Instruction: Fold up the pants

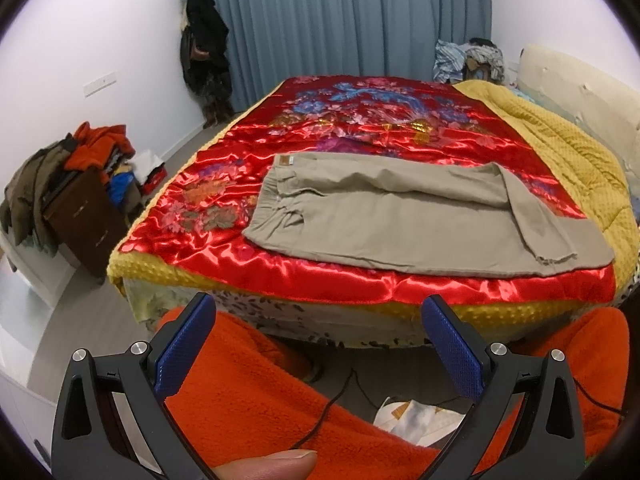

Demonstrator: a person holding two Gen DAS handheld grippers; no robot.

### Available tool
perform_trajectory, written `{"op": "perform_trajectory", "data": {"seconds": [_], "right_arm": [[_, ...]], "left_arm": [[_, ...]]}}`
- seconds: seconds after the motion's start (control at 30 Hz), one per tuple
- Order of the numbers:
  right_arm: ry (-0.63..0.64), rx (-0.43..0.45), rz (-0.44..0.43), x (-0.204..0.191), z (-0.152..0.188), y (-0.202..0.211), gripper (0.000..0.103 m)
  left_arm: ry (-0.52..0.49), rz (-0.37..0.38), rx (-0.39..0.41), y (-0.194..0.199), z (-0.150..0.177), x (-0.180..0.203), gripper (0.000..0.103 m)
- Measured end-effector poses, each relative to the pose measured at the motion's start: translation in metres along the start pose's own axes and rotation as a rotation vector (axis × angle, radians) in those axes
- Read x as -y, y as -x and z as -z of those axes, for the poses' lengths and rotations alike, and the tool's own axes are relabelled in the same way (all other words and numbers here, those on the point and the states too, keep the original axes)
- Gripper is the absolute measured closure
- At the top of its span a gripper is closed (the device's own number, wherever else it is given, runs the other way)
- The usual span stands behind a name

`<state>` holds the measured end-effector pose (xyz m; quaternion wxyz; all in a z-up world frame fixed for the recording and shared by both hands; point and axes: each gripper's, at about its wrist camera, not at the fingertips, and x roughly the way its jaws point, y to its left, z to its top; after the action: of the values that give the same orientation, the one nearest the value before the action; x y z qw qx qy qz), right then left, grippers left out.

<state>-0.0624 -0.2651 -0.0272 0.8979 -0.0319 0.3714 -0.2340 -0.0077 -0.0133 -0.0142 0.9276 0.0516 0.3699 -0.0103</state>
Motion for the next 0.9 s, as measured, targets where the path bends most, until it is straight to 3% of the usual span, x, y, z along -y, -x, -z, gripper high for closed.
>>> {"op": "perform_trajectory", "data": {"seconds": [0.43, 0.9], "right_arm": [[-0.018, -0.070, 0.000, 0.003, 0.005, -0.013, 0.000], [-0.013, -0.088, 0.017, 0.002, 0.004, -0.016, 0.000]], "left_arm": [[-0.002, 0.008, -0.014, -0.003, 0.002, -0.001, 0.000], [-0.006, 0.009, -0.017, -0.004, 0.002, -0.001, 0.000]]}}
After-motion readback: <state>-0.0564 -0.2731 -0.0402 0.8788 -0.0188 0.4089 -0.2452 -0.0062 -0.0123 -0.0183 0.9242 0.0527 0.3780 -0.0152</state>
